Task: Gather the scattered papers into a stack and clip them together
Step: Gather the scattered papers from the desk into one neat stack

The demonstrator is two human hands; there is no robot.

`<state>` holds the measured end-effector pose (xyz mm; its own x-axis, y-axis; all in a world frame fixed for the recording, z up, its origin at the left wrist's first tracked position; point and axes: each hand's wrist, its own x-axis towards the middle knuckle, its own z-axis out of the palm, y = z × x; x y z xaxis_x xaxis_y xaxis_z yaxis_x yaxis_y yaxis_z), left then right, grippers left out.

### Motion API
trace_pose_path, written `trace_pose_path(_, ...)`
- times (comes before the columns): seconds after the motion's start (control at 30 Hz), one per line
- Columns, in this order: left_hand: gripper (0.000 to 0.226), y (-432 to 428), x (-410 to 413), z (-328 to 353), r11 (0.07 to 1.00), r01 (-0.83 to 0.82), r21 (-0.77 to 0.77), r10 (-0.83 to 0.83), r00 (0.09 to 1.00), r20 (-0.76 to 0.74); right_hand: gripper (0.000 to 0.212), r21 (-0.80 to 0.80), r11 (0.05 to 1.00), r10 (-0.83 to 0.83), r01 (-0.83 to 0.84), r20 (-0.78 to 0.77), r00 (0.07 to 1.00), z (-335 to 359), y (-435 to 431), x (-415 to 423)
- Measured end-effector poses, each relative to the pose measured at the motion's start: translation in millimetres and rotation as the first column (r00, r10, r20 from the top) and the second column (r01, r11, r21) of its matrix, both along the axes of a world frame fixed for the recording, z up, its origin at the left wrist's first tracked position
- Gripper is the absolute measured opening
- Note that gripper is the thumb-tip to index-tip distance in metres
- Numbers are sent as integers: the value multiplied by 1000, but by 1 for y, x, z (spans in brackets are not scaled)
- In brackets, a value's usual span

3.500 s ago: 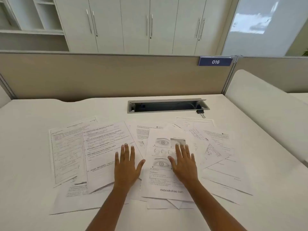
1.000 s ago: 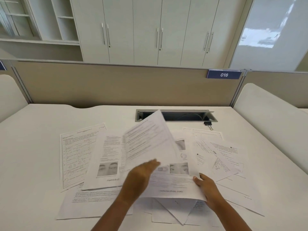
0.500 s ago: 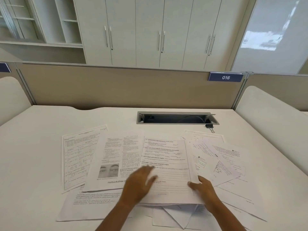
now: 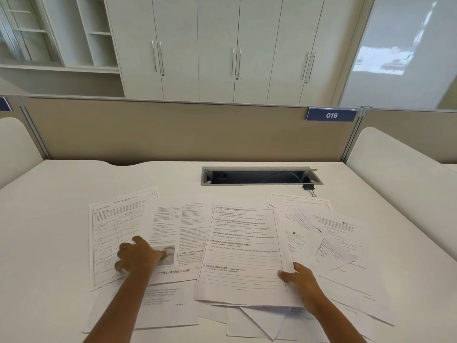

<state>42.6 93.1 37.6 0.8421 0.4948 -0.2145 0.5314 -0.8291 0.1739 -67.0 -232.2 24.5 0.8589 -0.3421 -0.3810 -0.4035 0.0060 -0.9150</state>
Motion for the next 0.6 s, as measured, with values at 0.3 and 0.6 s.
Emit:
trace_pose_path(0.3, 58, 12, 9, 8, 882, -117, -457, 168, 983, 72, 13, 1, 1000, -18, 18, -6, 1000, -1, 2, -1)
trace_pose_path(0.6, 23, -19, 4, 98, 857, 248, -451, 181, 675, 715, 28, 17, 998, -59, 58, 34, 998, -5, 2, -1)
